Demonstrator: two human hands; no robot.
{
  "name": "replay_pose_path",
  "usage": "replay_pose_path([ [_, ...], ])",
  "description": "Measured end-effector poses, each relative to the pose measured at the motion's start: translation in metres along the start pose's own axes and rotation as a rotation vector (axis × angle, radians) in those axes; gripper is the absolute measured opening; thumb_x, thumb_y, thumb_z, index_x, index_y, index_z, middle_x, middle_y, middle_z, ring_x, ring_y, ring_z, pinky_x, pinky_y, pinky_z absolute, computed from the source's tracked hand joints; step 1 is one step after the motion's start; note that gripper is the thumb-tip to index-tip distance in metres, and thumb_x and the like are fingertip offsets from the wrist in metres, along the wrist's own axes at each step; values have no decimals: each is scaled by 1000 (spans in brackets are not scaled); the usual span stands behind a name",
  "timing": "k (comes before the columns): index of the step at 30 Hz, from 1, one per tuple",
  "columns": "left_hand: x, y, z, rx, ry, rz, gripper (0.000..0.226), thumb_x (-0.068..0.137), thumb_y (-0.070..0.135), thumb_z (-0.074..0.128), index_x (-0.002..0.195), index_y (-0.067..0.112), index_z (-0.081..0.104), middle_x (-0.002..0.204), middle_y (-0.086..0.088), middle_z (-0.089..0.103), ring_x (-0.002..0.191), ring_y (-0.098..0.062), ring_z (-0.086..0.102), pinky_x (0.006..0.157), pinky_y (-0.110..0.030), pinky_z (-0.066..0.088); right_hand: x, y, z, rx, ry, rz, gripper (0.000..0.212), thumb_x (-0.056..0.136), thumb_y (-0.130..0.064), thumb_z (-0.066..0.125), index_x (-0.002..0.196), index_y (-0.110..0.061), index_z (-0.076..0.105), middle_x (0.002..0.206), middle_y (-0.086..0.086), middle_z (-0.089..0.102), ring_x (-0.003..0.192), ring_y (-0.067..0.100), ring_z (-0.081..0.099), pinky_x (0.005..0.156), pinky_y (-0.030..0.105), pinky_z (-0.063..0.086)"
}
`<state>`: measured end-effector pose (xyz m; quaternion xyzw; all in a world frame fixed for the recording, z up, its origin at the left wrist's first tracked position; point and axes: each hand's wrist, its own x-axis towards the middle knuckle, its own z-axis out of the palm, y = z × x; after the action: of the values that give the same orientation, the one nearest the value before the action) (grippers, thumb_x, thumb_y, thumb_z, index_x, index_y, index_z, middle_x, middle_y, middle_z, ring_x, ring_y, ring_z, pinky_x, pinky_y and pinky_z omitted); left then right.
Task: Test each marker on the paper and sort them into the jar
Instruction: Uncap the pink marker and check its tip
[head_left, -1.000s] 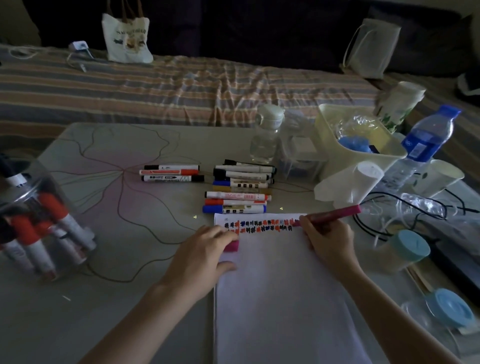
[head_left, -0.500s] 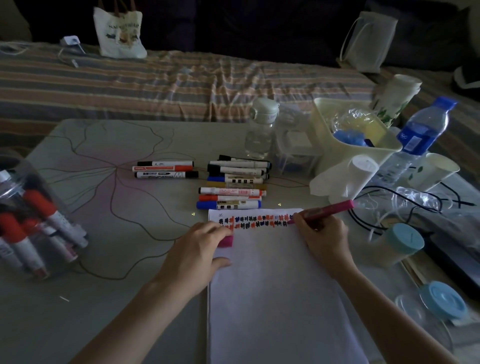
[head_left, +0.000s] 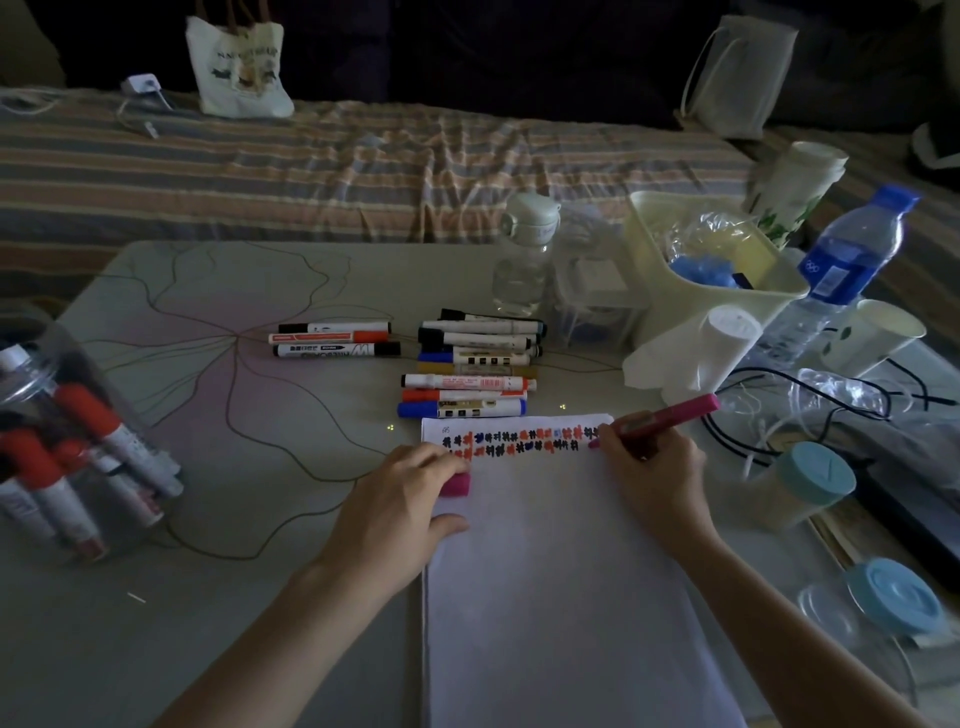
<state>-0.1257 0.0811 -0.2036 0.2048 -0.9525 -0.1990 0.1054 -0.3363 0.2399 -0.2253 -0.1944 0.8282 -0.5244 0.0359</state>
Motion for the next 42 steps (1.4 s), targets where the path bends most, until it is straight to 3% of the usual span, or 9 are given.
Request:
replay_pose_path([
  [5,1,1,-1,5,-1,3,57,82,40,72,133,25,52,128,10,51,116,-8,46,95,-23,43,-1,-4,0,-3,-43,-13,9,82,-26,75,88,-20,75,82,-11,71,77,-1,65,74,19,51],
  [9,0,2,-1,14,0,6,57,82,40,71,133,26,51,128,11,50,117,-8,46,95,-23,44,-1,-3,1,29,-33,-1,8,81,-22,76,86,-17,75,80,-7,72,69,-5,64,64,9,48],
  [14,0,4,-1,21,-5,6,56,83,38,71,133,23,52,128,9,50,116,-10,46,94,-24,45,0,-2,0,5,-20,-12,3,82,-24,74,83,-21,74,77,-8,70,69,-7,62,62,5,46],
  [21,-1,5,1,39,17,21,39,94,25,60,132,22,56,131,7,50,120,-11,46,96,-25,46,-1,-5,0,35,-22,-2,2,82,-19,72,81,-18,73,76,-6,72,68,1,65,64,16,51],
  [28,-1,8,-23,-269,120,-58,35,88,20,67,124,18,64,117,3,59,108,-12,56,94,-23,45,-17,-71,-10,183,-73,-93,2,86,-13,71,84,-14,71,69,-3,69,58,5,60,55,17,48],
  [32,-14,5,-42,-425,77,-118,40,86,23,70,125,19,62,121,3,62,110,-12,58,98,-27,48,-50,-118,-3,376,-291,104,17,89,-21,67,89,-4,68,56,-5,56,53,9,47,53,22,43],
  [36,-31,-5,-57,-504,108,-124,28,84,23,71,111,22,66,105,10,68,96,-3,62,82,-9,47,-94,-122,5,561,-347,276,32,93,-29,56,94,2,65,66,6,56,56,13,49,55,26,42],
  [39,-42,-14,-65,-521,108,-132,18,86,25,70,104,22,70,96,12,70,87,2,62,72,-5,43,-112,-124,13,609,-380,301,29,97,-23,53,98,3,64,73,12,56,61,16,50,56,27,42],
  [42,-50,-19,-70,-604,71,-142,17,89,26,67,105,24,72,97,13,71,86,2,63,75,-10,46,-119,-136,22,623,-428,259,27,95,-23,54,99,2,64,73,11,62,64,16,57,59,27,48],
])
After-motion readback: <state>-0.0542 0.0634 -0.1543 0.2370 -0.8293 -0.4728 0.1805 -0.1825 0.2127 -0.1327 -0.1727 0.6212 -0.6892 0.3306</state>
